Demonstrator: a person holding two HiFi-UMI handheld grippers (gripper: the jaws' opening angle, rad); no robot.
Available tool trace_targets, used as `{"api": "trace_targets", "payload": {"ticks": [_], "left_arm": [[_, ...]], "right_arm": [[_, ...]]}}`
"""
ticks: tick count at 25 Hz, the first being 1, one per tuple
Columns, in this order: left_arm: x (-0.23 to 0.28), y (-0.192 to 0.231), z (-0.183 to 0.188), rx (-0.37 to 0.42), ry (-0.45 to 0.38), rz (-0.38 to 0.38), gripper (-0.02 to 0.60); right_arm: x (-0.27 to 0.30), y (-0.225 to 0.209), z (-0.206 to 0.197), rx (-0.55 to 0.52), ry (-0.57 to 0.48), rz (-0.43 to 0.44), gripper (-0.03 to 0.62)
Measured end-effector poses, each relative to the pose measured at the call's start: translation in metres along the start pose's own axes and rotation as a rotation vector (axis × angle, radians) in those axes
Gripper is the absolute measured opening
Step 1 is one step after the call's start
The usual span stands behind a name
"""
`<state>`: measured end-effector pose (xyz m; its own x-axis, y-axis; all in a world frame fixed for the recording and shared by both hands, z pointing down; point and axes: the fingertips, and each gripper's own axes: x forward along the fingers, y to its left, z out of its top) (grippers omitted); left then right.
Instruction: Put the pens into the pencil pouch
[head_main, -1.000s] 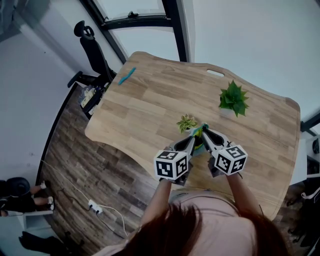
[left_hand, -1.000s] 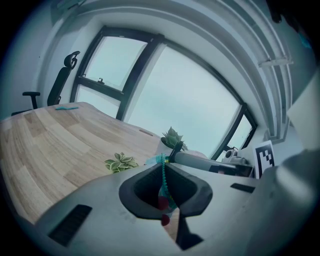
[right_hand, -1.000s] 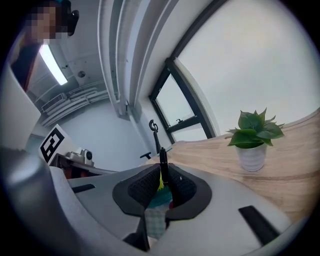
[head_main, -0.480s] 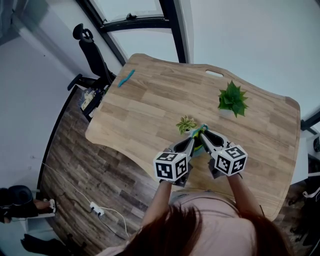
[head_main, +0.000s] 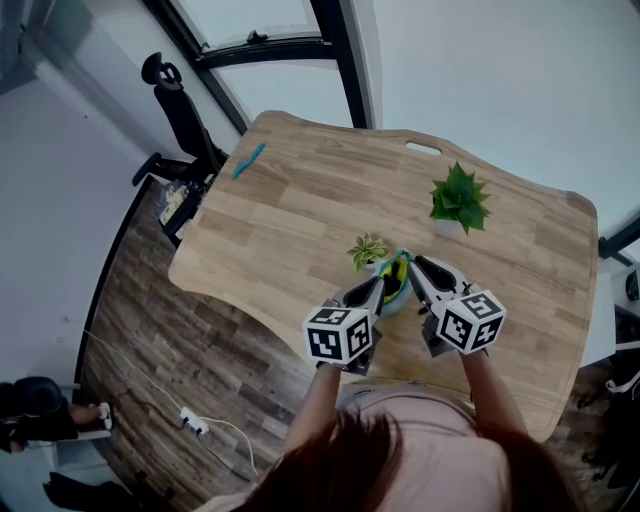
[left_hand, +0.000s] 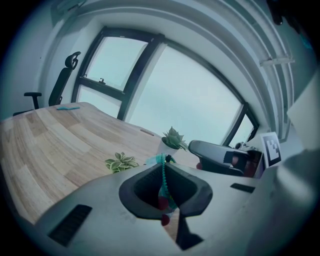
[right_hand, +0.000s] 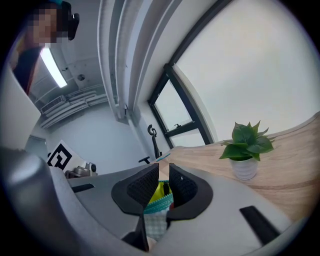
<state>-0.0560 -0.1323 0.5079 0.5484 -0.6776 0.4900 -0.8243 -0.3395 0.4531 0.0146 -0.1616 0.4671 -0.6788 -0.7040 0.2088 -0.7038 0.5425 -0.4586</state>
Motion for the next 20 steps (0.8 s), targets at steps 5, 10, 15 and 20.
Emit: {"api": "trace_targets", "payload": {"ticks": [5, 10, 15, 20], "left_arm": [[0.0, 0.002, -0.001, -0.009, -0.004, 0.009, 0.012], [0.001, 0.004, 0.0, -0.014, -0.009, 0.018, 0.012], [0.001, 0.002, -0.001, -0.02, -0.012, 0.017, 0.012], [0.004, 0.001, -0.002, -0.026, -0.01, 0.01, 0.012]], "right_arm": [[-0.013, -0.011, 0.002, -0.01, 0.003, -0.036, 0.044], [-0.026, -0.027, -0.001, -0.009, 0.019, -0.08, 0.037], [-0.037, -0.045, -0.012, 0.015, 0.056, -0.13, 0.037], [-0.049, -0.067, -0.033, 0.032, 0.126, -0.201, 0.037]]}}
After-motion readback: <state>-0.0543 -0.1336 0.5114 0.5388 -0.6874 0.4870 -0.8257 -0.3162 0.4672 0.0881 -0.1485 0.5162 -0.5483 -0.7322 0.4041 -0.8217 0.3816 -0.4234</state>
